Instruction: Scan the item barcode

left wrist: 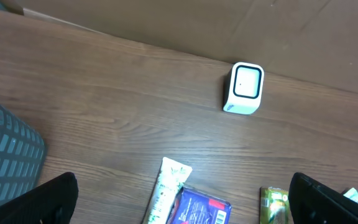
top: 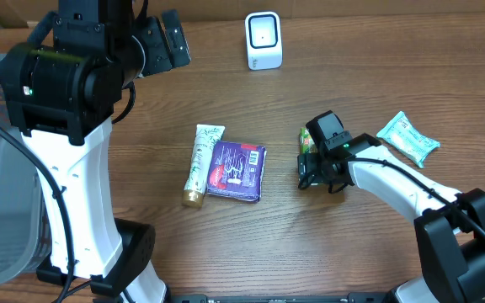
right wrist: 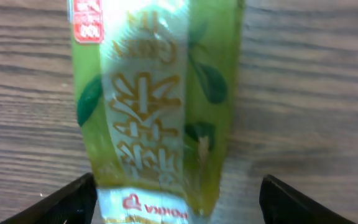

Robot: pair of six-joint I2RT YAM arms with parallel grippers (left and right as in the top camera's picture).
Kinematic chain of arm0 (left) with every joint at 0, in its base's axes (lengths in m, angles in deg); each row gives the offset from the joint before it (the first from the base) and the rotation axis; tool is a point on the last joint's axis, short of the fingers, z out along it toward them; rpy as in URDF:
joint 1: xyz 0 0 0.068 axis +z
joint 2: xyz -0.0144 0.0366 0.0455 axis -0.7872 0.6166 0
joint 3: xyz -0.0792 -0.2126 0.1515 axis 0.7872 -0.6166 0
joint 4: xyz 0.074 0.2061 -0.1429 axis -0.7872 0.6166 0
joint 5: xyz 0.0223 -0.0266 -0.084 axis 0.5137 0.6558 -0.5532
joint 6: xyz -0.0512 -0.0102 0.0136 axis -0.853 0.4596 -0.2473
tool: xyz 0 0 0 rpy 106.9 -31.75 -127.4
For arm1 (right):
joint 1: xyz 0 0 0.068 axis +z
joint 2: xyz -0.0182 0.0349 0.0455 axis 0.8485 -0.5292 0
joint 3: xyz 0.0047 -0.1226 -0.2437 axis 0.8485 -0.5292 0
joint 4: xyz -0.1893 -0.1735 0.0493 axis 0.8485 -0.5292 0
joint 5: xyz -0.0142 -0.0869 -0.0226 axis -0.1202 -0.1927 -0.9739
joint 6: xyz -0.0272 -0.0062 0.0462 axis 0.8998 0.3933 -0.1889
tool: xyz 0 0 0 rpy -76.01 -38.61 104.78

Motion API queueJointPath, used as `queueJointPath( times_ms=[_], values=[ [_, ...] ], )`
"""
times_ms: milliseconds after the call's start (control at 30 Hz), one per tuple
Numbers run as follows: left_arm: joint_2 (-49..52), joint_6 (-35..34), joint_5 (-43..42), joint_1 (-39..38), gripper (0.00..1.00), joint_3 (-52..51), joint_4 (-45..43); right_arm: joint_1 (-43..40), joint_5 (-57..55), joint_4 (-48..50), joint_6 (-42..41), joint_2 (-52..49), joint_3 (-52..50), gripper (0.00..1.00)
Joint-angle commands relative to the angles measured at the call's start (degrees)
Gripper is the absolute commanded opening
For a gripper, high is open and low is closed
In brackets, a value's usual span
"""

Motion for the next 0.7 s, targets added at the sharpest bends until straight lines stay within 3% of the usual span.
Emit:
queueJointPath(
  times_ms=[0, 267, 533, 667],
  values=[
    [0.31, -0.44, 0.79, 0.22, 1.00, -0.20, -0.07, 0.22, 1.14, 1.86, 2.40, -0.31, -0.68, 0.84],
    [0.31, -0.44, 0.79, 0.20, 1.00, -0.20, -0.07, 0.22, 1.07, 7.43, 3.96, -0.39, -0.68, 0.84],
    [0.31, -0.42, 0.79, 0.20, 1.00, -0.20, -0.07, 0.20, 1.01, 6.95, 6.29, -4.35, -0.68, 0.83],
    [0.31, -0.44, 0.79, 0.20, 1.00, -0.20, -0.07, 0.07, 0.76, 6.75, 6.25, -5.07, -0.68, 0.70]
  ],
)
